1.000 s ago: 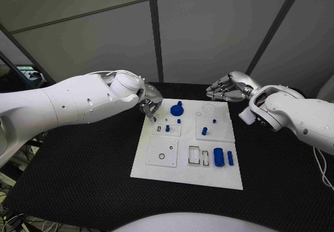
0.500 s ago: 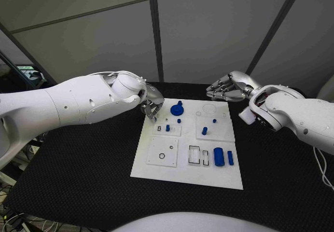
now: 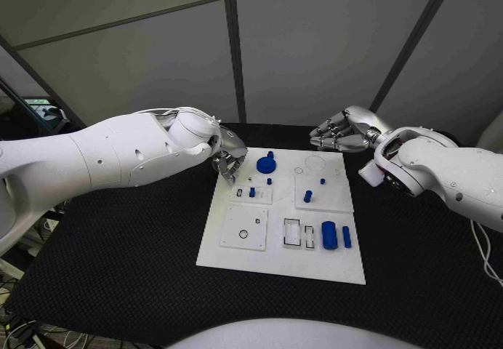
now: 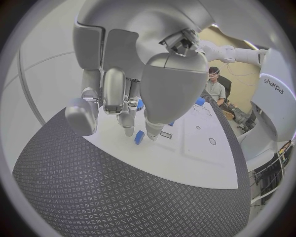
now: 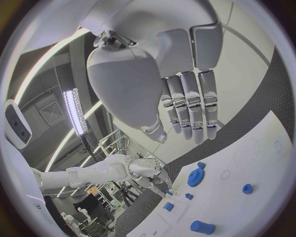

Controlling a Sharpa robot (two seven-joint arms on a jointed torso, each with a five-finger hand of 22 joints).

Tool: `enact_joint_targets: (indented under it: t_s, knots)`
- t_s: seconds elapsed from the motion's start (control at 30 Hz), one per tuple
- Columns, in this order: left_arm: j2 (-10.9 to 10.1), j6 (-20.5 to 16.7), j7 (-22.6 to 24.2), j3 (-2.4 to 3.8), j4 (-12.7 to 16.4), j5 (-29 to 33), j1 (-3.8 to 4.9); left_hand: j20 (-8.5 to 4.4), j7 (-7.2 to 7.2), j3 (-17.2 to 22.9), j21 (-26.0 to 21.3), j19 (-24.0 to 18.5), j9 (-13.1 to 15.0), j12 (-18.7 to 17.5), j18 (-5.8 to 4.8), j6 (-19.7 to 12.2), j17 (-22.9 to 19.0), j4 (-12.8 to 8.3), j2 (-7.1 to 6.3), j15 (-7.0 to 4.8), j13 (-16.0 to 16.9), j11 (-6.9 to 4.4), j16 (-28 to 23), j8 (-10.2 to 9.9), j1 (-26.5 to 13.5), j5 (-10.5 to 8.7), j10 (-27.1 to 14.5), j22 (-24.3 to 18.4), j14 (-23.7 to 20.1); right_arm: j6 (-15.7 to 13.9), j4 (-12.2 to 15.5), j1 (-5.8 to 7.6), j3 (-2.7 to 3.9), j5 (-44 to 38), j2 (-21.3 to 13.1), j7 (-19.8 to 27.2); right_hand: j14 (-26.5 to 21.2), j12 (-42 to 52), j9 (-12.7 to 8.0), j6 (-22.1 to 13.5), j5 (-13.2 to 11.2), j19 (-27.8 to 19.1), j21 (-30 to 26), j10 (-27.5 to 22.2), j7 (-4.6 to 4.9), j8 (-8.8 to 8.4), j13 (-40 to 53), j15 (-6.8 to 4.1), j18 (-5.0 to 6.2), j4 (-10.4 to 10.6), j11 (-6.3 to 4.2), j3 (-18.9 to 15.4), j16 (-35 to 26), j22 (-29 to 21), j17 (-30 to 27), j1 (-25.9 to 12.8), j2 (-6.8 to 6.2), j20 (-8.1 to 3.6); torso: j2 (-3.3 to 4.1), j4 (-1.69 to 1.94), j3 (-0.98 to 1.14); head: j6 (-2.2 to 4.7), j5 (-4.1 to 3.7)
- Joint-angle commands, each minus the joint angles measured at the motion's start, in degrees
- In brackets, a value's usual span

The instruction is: Assemble the parts on the task board

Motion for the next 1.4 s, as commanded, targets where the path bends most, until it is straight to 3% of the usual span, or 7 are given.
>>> enact_joint_targets:
  t_s: [0.03,0.37,1.4]
  knots:
    - [0.07,0.93,0.53,-0.04,-0.1,-0.61,0.01,-0.29,-0.18,0.55,-0.07,0.17,-0.12,-0.05,-1.55,0.35,9.09,0.01,0.56,-0.28,0.06,-0.22,0.2,-0.44,0.59,0.35,0.32,7.65,2.64,0.33,0.04,0.1,0.03,-0.06,0.08,0.44,-0.42,0.23,0.07,-0.38,0.25,0.41,-0.2,-0.39,-0.14,0.15,-0.03,-0.11,0.34,0.06,0.01,0.29,-0.05,-0.02,-0.08,0.08,0.37,0.07,0.0,0.04,-0.01,-0.04,-0.07]
    - [0.14,1.82,0.77,-0.09,-0.15,-0.6,-0.09,-0.33,-0.35,1.5,-0.09,0.25,-0.45,-0.1,-1.57,1.87,9.31,-0.15,1.95,-0.36,0.27,-0.33,0.38,-1.0,2.0,0.33,0.71,7.77,2.77,0.41,0.0,0.1,0.03,-0.06,0.14,0.47,-0.42,0.23,0.07,-0.38,0.25,0.41,-0.2,-0.39,-0.14,0.15,-0.03,-0.11,0.34,0.06,0.01,0.29,-0.05,-0.02,-0.08,0.08,0.37,0.07,0.01,-0.01,0.0,-0.12,0.03]
    - [-0.04,2.74,0.07,-0.11,-0.11,-0.6,-0.1,-0.33,-0.14,1.7,0.15,0.36,-0.85,-0.22,-1.64,2.64,9.49,0.21,2.82,-0.33,0.32,-0.23,0.52,-1.87,1.91,0.29,0.95,7.89,2.86,0.46,-0.1,0.1,0.03,-0.06,0.23,0.53,-0.42,0.23,0.07,-0.38,0.25,0.41,-0.2,-0.39,-0.14,0.15,-0.03,-0.11,0.34,0.06,0.01,0.29,-0.05,-0.02,-0.08,0.08,0.37,0.07,0.04,0.03,-0.02,-0.29,0.03]
